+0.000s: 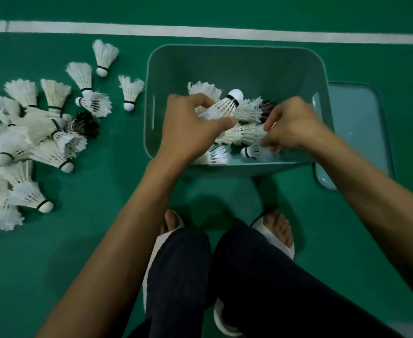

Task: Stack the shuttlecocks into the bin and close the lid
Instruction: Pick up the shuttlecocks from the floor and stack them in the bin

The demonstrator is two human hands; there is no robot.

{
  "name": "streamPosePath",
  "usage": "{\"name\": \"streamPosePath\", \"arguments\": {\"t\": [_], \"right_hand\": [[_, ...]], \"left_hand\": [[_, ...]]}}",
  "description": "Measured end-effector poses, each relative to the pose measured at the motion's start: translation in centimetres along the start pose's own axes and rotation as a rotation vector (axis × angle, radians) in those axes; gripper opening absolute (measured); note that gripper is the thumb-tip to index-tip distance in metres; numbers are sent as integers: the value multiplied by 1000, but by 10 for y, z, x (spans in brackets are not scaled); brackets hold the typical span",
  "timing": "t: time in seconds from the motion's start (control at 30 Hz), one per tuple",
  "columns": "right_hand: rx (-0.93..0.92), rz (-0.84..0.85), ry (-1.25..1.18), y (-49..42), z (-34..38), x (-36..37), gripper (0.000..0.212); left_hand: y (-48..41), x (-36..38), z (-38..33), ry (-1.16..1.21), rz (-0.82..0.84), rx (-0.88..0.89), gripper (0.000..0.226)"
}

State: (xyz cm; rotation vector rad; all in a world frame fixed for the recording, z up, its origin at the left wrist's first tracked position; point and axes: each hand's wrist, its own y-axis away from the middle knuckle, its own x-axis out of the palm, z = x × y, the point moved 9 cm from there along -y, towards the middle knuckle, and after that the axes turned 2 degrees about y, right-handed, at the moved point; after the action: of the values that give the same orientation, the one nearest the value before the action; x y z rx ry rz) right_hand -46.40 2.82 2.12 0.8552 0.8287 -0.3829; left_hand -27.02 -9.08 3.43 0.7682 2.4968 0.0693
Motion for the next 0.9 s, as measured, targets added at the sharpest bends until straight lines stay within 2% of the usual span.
{"name": "streamPosePath", "arguments": {"t": [0.13,0.2,0.27,0.33,0.5,0.57,0.77,0.9], "right_hand": [[-27,89,74,-18,9,21,19],[-5,170,52,-25,14,39,18],[24,270,-4,-29,17,60,17],[58,346,-85,-33,19,78,15],[103,423,-213,-39,16,98,8],[91,419,-141,-41,13,102,7],[-61,369,163,-36,33,98,21],[-15,407,186,-33,31,57,23]], "left_hand": [[-23,9,13,-22,41,-114,52],[-30,9,16,-33,41,-144,67],[-34,9,18,-49,45,-159,76],[-36,8,22,-60,53,-177,75],[-36,5,27,-87,63,-202,78],[-34,5,28,-92,66,-207,74],[-32,12,28,-101,90,-193,61],[-25,13,29,-104,125,-203,70]]}}
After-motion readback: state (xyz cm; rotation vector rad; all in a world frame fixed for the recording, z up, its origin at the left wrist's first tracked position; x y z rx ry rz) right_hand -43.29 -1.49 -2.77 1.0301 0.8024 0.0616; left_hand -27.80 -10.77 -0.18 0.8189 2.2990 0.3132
